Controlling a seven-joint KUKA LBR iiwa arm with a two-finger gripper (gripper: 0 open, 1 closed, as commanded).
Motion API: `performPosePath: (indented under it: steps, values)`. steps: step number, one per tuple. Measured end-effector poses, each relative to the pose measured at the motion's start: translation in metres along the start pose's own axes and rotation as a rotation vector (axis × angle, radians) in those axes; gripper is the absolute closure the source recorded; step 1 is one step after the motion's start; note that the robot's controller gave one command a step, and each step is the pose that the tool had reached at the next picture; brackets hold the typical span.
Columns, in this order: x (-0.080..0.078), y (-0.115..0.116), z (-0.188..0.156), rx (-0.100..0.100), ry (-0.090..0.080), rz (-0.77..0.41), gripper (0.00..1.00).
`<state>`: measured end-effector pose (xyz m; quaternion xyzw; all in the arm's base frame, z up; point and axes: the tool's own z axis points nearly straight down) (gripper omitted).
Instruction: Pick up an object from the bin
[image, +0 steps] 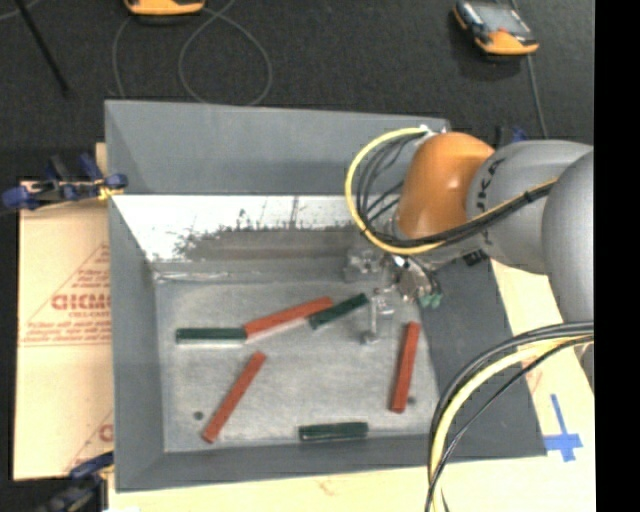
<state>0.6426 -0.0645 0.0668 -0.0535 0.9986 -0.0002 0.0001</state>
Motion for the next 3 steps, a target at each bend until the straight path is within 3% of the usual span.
performPosePath:
  steps: [1, 2, 3]
  values:
    - [-0.001, -0.002, -0.006, 0.003, -0.007, 0.0, 1.0]
    - [-0.002, 0.029, -0.112, 0.001, -0.014, 0.004, 1.0]
    - [0.02, 0.059, -0.19, 0.001, -0.012, -0.033, 1.0]
